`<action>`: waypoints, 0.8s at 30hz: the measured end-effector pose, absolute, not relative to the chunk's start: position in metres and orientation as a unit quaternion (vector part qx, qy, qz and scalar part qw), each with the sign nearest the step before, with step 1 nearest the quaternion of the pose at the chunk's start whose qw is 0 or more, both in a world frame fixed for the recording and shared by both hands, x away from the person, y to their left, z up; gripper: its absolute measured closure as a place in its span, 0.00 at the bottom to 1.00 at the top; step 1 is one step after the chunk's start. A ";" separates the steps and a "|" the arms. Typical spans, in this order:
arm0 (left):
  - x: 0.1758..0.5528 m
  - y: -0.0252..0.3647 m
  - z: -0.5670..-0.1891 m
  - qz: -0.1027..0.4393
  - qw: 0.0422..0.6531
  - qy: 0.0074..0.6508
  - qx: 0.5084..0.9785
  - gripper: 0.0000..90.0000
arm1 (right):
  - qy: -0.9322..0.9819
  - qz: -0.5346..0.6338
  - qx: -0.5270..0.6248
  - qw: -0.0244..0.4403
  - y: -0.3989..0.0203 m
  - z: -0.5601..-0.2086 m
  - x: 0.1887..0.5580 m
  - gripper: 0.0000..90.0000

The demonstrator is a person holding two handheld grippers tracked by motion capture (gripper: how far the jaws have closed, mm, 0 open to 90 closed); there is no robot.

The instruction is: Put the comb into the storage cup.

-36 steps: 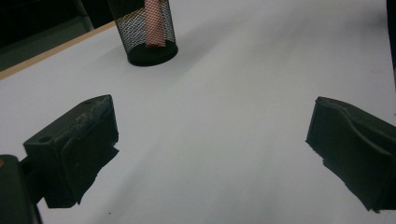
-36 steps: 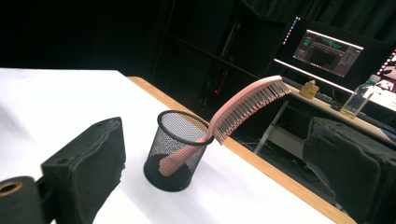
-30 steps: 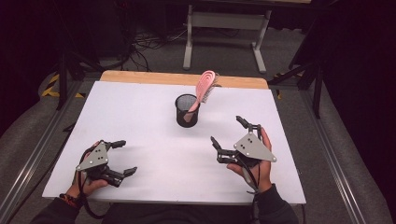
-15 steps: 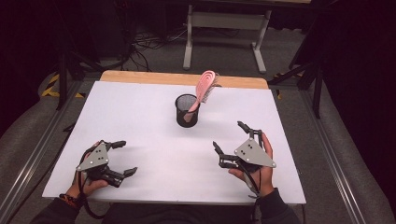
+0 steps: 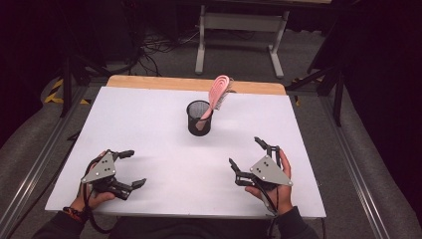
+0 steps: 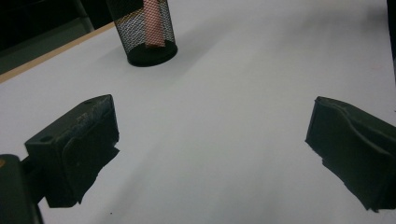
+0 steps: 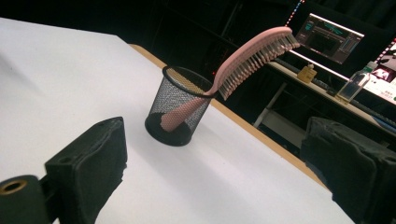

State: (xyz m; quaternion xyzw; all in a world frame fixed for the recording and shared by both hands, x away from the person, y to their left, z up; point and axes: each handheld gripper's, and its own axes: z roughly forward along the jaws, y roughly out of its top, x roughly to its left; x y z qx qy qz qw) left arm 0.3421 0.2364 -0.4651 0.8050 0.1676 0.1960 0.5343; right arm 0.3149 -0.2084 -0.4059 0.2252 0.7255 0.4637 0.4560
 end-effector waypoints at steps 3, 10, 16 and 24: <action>0.342 0.237 -0.465 0.198 0.532 0.166 0.807 0.04 | 0.729 0.457 0.224 0.459 -0.210 -0.411 0.314 0.08; 0.342 0.236 -0.465 0.197 0.533 0.166 0.806 0.04 | 0.734 0.440 0.227 0.465 -0.216 -0.422 0.313 0.08; 0.342 0.236 -0.465 0.195 0.532 0.166 0.807 0.04 | 0.731 0.442 0.226 0.469 -0.225 -0.433 0.312 0.09; 0.343 0.236 -0.466 0.194 0.535 0.169 0.805 0.04 | 0.721 0.450 0.255 0.461 -0.241 -0.438 0.312 0.09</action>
